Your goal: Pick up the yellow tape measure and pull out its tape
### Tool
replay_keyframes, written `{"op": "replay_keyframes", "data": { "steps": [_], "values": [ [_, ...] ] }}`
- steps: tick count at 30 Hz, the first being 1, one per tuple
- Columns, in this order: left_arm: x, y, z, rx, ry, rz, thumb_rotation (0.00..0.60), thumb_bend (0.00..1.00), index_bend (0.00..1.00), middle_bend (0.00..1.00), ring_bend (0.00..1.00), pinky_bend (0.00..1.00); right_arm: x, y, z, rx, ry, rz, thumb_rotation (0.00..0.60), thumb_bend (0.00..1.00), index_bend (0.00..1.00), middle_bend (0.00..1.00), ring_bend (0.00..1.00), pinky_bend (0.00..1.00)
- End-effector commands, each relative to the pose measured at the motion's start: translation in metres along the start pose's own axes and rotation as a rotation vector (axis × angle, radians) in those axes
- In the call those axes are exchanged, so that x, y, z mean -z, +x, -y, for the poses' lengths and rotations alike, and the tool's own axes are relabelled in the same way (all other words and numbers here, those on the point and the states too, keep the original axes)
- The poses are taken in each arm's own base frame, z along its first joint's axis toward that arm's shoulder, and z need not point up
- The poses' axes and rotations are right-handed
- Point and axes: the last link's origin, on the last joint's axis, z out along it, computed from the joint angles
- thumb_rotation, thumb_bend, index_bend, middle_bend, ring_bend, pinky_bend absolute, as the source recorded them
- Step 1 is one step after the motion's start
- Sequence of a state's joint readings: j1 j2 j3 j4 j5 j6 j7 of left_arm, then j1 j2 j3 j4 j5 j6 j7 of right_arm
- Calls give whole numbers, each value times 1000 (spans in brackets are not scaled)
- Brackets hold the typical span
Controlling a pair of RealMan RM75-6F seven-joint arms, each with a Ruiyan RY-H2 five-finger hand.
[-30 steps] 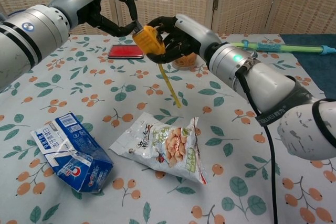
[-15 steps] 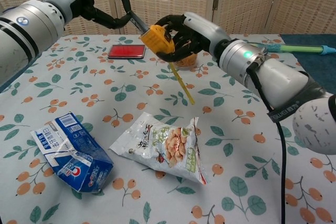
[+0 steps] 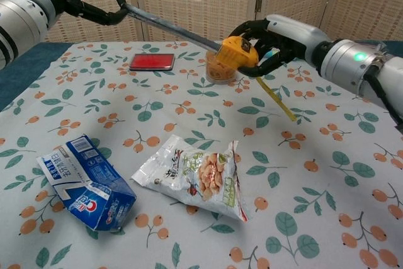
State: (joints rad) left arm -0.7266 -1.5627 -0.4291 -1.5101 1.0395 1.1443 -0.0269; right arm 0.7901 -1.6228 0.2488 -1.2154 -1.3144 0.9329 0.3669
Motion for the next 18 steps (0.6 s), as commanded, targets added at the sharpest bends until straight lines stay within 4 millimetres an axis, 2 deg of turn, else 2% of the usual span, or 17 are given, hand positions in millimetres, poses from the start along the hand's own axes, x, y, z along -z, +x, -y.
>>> {"op": "replay_keyframes", "data": {
  "steps": [1, 10, 18],
  "values": [
    [-4, 9, 15, 24, 46, 3, 600, 1000, 598, 238, 179, 11, 22, 11, -18, 34, -30, 38, 600, 543, 560, 520, 545, 313],
    [-18, 32, 49, 93, 144, -26, 600, 1000, 598, 239, 177, 2, 64, 36, -51, 84, -86, 68, 600, 542, 560, 520, 545, 313],
    [-27, 55, 81, 155, 230, -67, 600, 1000, 600, 242, 176, 2, 92, 52, -70, 96, -127, 62, 600, 544, 560, 522, 547, 313]
  ]
}}
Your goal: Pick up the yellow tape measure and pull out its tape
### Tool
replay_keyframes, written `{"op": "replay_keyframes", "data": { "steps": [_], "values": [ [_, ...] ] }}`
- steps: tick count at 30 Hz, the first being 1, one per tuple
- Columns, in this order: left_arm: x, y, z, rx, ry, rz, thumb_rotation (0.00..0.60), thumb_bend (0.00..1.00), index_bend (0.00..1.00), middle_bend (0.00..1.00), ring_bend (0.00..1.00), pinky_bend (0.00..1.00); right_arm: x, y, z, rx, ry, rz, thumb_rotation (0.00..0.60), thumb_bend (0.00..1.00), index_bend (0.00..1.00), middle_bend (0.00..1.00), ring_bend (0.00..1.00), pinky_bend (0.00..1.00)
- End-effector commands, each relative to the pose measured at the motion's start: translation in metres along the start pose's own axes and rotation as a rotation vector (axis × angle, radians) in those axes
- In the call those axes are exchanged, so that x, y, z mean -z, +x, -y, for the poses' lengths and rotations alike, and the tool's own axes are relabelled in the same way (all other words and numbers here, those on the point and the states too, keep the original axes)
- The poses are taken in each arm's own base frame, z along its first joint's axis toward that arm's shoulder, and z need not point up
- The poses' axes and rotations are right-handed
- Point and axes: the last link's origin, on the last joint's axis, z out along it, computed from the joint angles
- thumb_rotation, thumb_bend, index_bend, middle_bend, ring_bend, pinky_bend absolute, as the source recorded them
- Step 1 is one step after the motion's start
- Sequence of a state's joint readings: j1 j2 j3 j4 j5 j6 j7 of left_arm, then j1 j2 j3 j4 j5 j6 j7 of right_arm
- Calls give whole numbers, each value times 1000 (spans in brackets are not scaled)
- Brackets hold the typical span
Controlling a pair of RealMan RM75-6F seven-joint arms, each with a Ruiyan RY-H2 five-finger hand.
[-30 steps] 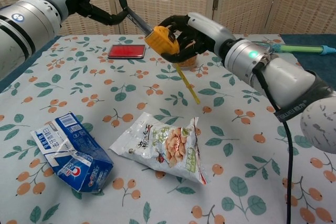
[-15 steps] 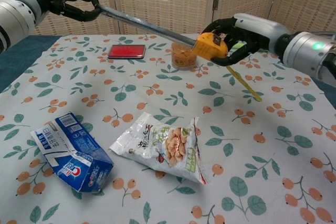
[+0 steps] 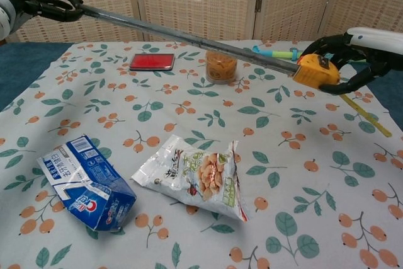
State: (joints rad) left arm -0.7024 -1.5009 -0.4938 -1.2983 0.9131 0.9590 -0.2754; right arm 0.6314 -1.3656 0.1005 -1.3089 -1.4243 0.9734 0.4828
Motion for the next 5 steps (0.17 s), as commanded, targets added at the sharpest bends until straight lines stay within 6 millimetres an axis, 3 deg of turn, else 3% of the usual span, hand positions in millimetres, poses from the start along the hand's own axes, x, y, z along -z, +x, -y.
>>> {"op": "replay_keyframes", "data": {
  "steps": [1, 5],
  "values": [
    [-6, 10, 10, 17, 33, -13, 600, 1000, 600, 243, 176, 2, 8, 3, -6, 3, -9, 1, 600, 545, 560, 522, 547, 313],
    [-10, 16, 16, 23, 47, -22, 600, 1000, 600, 246, 177, 2, 14, 6, -11, 2, -18, -7, 600, 547, 560, 523, 547, 313]
  ]
}}
